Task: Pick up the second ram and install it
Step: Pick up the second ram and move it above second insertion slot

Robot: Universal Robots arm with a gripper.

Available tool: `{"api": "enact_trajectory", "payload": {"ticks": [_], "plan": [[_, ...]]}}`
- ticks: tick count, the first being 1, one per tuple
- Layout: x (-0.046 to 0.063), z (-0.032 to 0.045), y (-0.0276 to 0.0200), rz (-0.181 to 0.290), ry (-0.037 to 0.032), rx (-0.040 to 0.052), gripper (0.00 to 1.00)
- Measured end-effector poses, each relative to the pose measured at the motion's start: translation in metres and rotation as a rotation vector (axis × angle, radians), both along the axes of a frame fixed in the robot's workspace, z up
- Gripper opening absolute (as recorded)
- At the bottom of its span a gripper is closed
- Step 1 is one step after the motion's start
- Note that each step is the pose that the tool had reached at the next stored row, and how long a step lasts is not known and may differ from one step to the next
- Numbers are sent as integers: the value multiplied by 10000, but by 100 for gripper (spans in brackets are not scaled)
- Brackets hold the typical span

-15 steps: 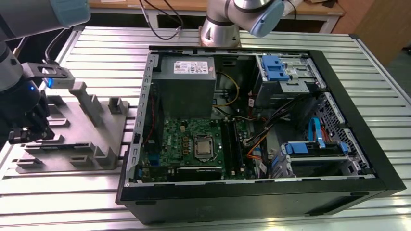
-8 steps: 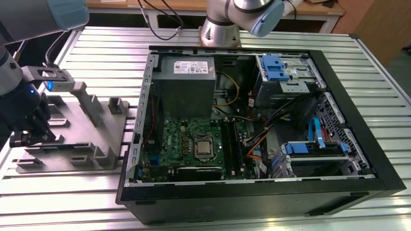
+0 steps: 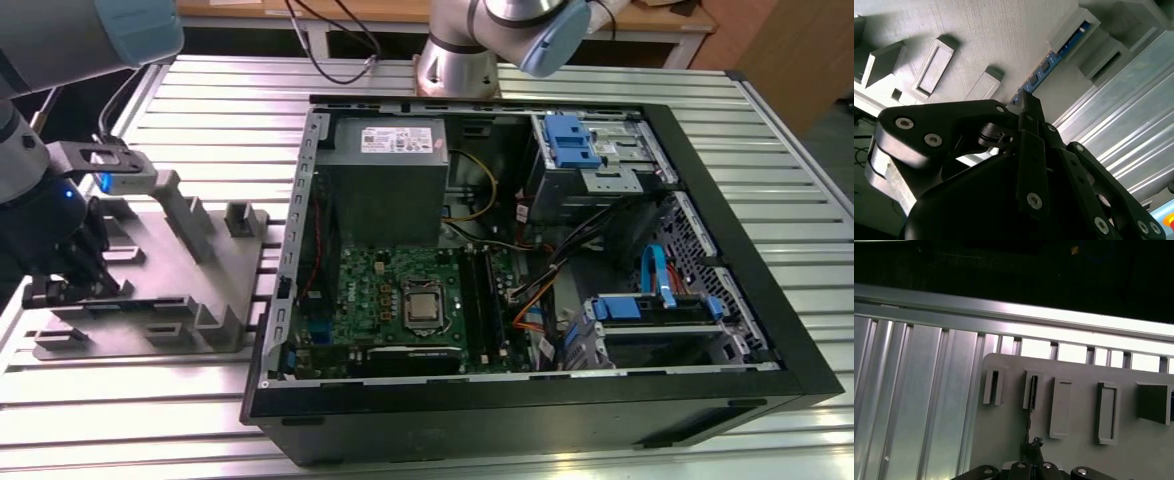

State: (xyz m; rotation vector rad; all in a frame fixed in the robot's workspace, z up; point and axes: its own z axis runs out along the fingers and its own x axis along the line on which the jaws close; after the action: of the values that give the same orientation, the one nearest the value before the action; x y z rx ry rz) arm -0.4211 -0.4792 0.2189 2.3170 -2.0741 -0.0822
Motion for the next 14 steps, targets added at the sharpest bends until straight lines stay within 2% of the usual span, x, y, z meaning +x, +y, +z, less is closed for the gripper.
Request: {"api": "enact_trajectory", "payload": {"ticks": [5, 10, 14], "plan": [[-6, -18, 0, -560, 0, -1, 7], [-56, -23, 0, -596, -10, 1, 7], [-73, -43, -2, -609, -48, 3, 7]]}}
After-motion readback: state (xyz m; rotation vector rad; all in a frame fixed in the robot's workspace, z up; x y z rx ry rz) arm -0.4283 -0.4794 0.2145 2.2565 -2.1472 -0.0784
